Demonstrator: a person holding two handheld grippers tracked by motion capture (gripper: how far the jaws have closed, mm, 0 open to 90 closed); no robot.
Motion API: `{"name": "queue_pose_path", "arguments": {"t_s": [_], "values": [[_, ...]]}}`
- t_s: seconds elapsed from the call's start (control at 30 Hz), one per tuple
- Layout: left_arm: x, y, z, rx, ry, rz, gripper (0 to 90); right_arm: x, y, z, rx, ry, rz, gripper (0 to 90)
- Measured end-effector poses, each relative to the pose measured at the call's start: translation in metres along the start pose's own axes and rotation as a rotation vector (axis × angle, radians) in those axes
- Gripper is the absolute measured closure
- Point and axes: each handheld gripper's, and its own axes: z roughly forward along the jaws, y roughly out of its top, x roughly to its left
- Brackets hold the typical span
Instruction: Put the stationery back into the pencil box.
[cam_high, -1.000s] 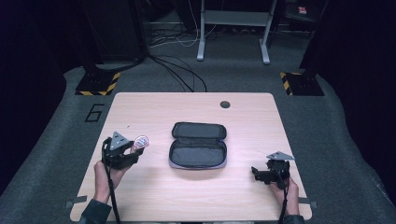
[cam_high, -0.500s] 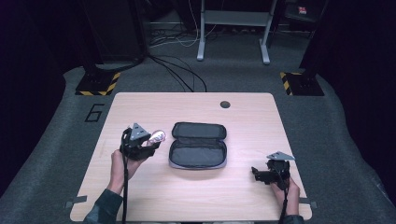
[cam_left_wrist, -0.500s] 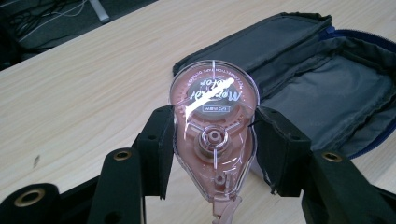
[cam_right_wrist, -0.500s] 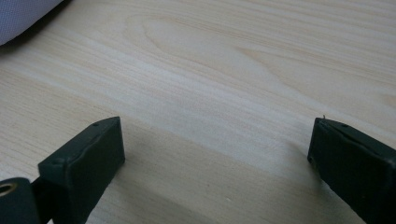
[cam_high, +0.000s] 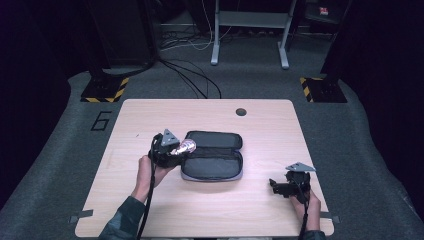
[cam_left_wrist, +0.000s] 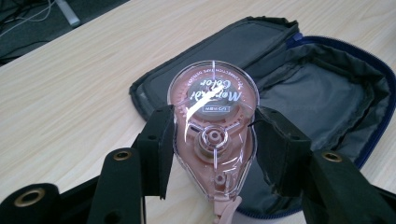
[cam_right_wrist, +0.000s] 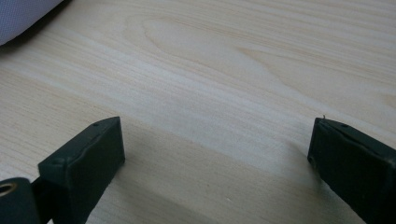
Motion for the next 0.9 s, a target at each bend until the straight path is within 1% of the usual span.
{"name": "queue_pose_path", "arguments": {"t_s": [0.03,0.07,0.13,0.17,0.2,0.27,0.3,0.33,0.37,0.43,0.47,0.53,0.57,0.6,0.67,0.8,0.83,0.9], "values": [[-0.002,0.001,0.002,0.007,-0.015,-0.01,49.8,0.0,0.0,0.0,-0.001,0.0,0.0,3.3],[-0.003,0.003,0.005,-0.001,-0.01,-0.003,49.8,0.0,0.0,0.0,-0.001,0.0,0.0,3.2],[-0.005,0.006,0.009,0.008,-0.025,0.008,49.8,0.0,0.0,0.0,0.0,0.0,0.0,3.2],[-0.006,0.007,0.012,0.003,-0.027,0.013,49.9,0.0,0.0,0.0,-0.002,0.0,0.004,3.2],[-0.008,0.008,0.014,0.01,-0.033,0.016,49.8,0.0,0.0,0.0,-0.001,0.0,0.003,3.2],[-0.012,0.01,0.019,0.005,-0.045,0.007,49.8,0.0,0.0,0.0,-0.001,0.0,0.003,3.2],[-0.012,0.012,0.022,0.008,-0.051,0.024,49.8,0.0,0.0,0.0,-0.001,0.0,0.003,3.2],[-0.014,0.012,0.025,-0.004,-0.056,0.016,49.8,0.0,0.0,0.0,-0.001,0.0,0.003,3.2],[-0.015,0.014,0.026,0.005,-0.06,0.027,49.8,0.0,0.0,0.0,0.0,0.001,-0.001,3.2],[-0.018,0.015,0.031,0.009,-0.073,0.029,49.9,0.0,0.0,0.0,0.0,0.0,0.0,3.2],[-0.02,0.016,0.033,0.008,-0.069,0.03,49.8,0.0,0.0,0.0,-0.001,0.0,0.001,3.2],[-0.023,0.017,0.037,0.02,-0.086,0.03,49.8,0.0,0.0,0.0,-0.001,0.0,0.003,3.2],[-0.024,0.017,0.04,0.017,-0.086,0.028,49.8,0.0,0.0,0.0,-0.001,0.0,0.003,3.2],[-0.025,0.018,0.041,0.022,-0.087,0.034,49.8,0.0,0.0,0.0,-0.001,0.0,0.003,3.2],[-0.027,0.018,0.045,0.015,-0.096,0.044,49.8,0.0,0.0,0.0,-0.001,0.0,0.003,3.2],[-0.029,0.019,0.053,0.033,-0.109,0.046,49.8,0.0,0.0,0.0,0.002,0.002,0.005,3.1],[-0.029,0.018,0.056,0.024,-0.107,0.042,49.8,0.0,0.0,0.0,0.002,0.002,0.006,3.1],[-0.03,0.018,0.06,0.027,-0.114,0.031,49.8,0.0,0.0,0.0,0.002,0.002,0.005,3.1]]}}
